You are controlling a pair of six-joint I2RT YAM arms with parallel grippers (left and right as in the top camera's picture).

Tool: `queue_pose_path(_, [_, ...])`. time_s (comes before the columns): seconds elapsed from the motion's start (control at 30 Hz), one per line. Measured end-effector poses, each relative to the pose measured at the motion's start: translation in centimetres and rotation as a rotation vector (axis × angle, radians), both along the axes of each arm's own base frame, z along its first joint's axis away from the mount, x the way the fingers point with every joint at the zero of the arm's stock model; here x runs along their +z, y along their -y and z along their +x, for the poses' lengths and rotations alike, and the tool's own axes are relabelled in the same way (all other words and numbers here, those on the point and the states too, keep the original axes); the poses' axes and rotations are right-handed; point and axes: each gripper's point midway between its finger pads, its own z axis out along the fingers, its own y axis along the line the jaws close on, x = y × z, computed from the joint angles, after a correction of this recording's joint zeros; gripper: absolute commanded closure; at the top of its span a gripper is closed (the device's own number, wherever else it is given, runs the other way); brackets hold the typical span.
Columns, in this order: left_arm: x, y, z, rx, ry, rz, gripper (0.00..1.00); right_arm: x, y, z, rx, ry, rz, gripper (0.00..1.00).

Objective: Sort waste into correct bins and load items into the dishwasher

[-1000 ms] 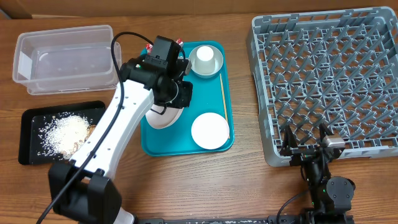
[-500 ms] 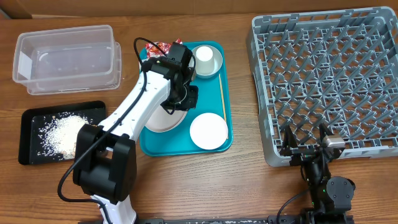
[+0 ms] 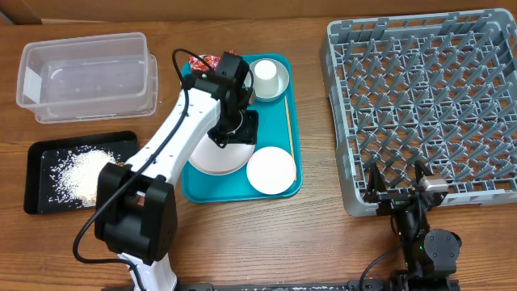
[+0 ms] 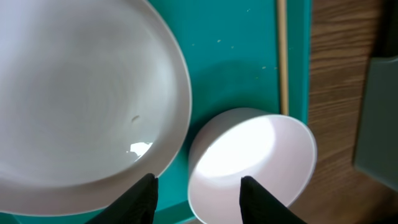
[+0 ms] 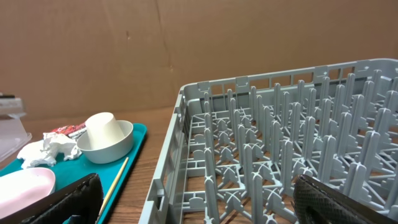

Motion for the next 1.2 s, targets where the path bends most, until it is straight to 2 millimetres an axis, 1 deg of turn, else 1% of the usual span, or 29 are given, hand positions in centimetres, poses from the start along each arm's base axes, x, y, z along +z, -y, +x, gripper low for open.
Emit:
queue_pose_path(0.1, [2.1, 0.2, -0.1, -0.002, -0.009, -0.01, 0.54, 0.0, 0.0, 0.0, 0.0, 0.0, 0.0, 0.0])
queue_pose_path(0.17, [3.7, 0.2, -0.3, -0.004, -0.016, -0.01, 0.46, 0.0, 0.0, 0.0, 0.0, 0.0, 0.0, 0.0])
queue_pose_path(0.27, [5.4, 0.2, -0.3, -0.006, -0.006, -0.017, 0.41, 0.0, 0.0, 0.0, 0.0, 0.0, 0.0, 0.0])
queue_pose_path(0.37, [7.0, 0.0, -0.8, -0.006, 0.018, -0.028, 0.28, 0.0, 0.0, 0.0, 0.0, 0.0, 0.0, 0.0])
queue_pose_path(0.43, [8.4, -0.3, -1.3, 0.001, 0.041, -0.028, 0.26, 0.0, 0.0, 0.0, 0.0, 0.0, 0.0, 0.0])
queue_pose_path(0.6, [13.4, -2.2, -3.3, 0.039, 0.158, -0.015, 0.23, 0.0, 0.0, 0.0, 0.0, 0.0, 0.0, 0.0])
queue_pose_path(0.67, [15.8, -3.0, -4.6, 0.051, 0.219, -0.025, 0.12, 0.0, 0.0, 0.0, 0.0, 0.0, 0.0, 0.0])
queue_pose_path(0.7, [16.7, -3.3, -5.1, 0.053, 0.237, -0.029, 0.04, 0.0, 0.0, 0.0, 0.0, 0.0, 0.0, 0.0])
queue_pose_path(0.73, [17.5, -3.6, -5.9, 0.056, 0.251, -0.031, 0.0, 0.0, 0.0, 0.0, 0.0, 0.0, 0.0, 0.0])
queue_pose_path(0.8, [18.7, -4.3, -7.3, 0.069, 0.263, -0.035, 0.0, 0.0, 0.0, 0.0, 0.0, 0.0, 0.0, 0.0])
queue_pose_path(0.87, [19.1, -4.8, -8.5, 0.07, 0.257, -0.03, 0.0, 0.0, 0.0, 0.0, 0.0, 0.0, 0.0, 0.0])
queue_pose_path(0.97, [18.9, -4.9, -9.6, 0.06, 0.223, -0.016, 0.0, 0.0, 0.0, 0.0, 0.0, 0.0, 0.0, 0.0])
queue_pose_path(1.1, [17.7, -3.7, -10.3, 0.008, 0.194, -0.004, 0.0, 0.0, 0.0, 0.0, 0.0, 0.0, 0.0, 0.0])
queue_pose_path(1.2, [15.9, -2.0, -10.6, -0.033, 0.18, -0.005, 0.0, 0.0, 0.0, 0.0, 0.0, 0.0, 0.0, 0.0])
